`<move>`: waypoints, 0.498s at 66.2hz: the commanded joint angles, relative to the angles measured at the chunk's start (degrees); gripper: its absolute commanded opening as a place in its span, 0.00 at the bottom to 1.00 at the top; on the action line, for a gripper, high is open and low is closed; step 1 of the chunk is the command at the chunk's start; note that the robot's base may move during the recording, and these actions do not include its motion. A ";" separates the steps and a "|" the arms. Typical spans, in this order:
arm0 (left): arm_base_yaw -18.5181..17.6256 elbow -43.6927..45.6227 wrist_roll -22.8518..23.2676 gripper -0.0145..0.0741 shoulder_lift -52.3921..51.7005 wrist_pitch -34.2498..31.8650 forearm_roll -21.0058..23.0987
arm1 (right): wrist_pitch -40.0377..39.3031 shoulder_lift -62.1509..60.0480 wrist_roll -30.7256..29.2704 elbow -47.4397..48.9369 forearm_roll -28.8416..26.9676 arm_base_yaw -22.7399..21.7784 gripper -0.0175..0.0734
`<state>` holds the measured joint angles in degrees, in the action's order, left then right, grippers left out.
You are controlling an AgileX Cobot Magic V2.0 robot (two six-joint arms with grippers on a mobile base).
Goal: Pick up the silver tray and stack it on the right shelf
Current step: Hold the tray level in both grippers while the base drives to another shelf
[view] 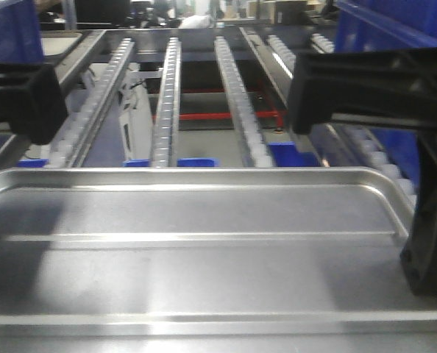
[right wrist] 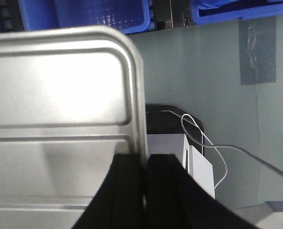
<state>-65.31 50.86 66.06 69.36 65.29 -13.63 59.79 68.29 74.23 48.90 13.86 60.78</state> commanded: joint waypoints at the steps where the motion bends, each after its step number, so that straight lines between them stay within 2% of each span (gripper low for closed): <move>1: -0.55 1.43 0.19 0.05 -1.28 2.68 -0.96 | 0.90 -1.50 0.59 1.67 2.87 -0.13 0.26; 33: -0.55 1.43 0.19 0.05 -1.28 2.68 -0.96 | 0.94 -1.50 0.59 1.67 2.87 -0.13 0.26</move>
<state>-65.31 50.86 66.06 69.36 65.29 -13.63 59.79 68.29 74.23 48.90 13.76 60.78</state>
